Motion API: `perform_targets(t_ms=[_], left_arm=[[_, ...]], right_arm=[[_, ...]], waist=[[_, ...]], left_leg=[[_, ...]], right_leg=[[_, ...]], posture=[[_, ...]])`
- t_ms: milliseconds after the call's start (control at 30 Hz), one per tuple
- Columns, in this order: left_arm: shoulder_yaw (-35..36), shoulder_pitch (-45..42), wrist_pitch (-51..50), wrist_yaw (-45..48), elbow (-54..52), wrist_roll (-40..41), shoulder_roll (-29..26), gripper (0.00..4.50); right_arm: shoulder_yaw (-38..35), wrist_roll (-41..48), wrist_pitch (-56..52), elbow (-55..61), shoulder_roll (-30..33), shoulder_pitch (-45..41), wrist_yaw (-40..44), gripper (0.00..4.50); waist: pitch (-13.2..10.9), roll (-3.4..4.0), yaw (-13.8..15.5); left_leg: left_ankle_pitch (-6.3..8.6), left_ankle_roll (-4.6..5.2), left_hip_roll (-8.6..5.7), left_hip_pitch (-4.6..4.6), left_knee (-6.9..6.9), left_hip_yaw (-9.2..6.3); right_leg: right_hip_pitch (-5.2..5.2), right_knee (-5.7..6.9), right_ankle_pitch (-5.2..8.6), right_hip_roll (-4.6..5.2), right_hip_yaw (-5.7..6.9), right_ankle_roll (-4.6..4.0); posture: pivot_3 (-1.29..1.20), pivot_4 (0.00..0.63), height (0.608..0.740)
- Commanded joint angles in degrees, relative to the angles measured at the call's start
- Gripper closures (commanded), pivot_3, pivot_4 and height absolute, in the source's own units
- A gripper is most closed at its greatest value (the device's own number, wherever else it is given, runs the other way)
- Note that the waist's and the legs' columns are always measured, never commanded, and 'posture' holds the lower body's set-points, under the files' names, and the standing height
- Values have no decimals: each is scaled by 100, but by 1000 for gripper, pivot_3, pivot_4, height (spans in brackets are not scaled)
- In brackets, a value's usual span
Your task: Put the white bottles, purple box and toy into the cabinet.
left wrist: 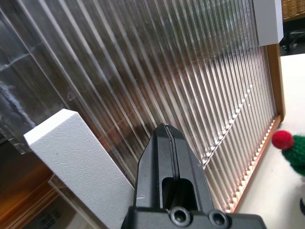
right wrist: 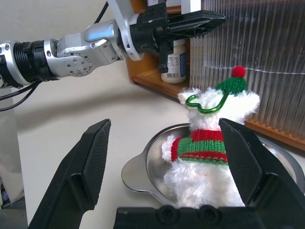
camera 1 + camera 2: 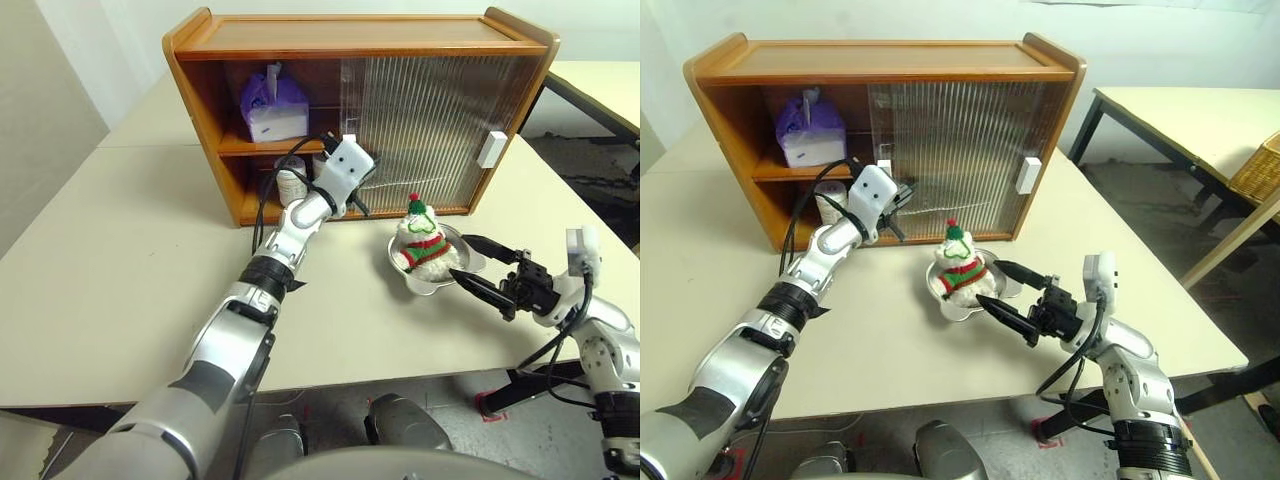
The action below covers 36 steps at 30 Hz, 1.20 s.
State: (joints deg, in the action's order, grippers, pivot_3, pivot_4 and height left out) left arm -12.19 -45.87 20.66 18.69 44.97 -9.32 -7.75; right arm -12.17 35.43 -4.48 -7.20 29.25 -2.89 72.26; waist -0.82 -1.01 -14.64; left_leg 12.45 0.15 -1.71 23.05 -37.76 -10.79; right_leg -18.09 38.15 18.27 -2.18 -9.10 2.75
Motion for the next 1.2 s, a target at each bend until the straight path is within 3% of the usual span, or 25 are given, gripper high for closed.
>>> perform_targets(t_ms=[33, 367, 667, 1200], left_arm=[[305, 122, -109, -249, 2, 33, -289, 4468], [604, 442, -135, -433, -179, 114, -928, 4468], [897, 1017, -334, -518, -753, 175, -1318, 4468], [971, 1198, -484, -389, -1092, 237, -1389, 4468]], right_arm=[[68, -36, 27, -3, -18, 32, 55, 0], [104, -92, 91, -150, -50, -20, 143, 0], [193, -124, 128, -370, -56, -169, 266, 0], [219, -198, 235, -599, -91, -273, 412, 0]], waist=[[0, 0, 0], [-8, 3, -48], [-13, 0, -42], [-11, 1, 331]], left_leg=[[-1, -1, 0, -2, 0, 0], [-18, -26, 3, -21, 10, 1], [-39, -125, 1, -18, 66, 0], [-74, -134, 1, -18, 149, -3]], right_leg=[[0, 1, -1, 0, 0, -2], [-6, 9, -14, -1, 0, -23], [-31, 8, -19, -1, -14, -32], [-59, 9, -48, -2, -22, -81]], posture=[[-290, 0, 740], [-283, 0, 740], [-234, 0, 740], [-231, 0, 740]])
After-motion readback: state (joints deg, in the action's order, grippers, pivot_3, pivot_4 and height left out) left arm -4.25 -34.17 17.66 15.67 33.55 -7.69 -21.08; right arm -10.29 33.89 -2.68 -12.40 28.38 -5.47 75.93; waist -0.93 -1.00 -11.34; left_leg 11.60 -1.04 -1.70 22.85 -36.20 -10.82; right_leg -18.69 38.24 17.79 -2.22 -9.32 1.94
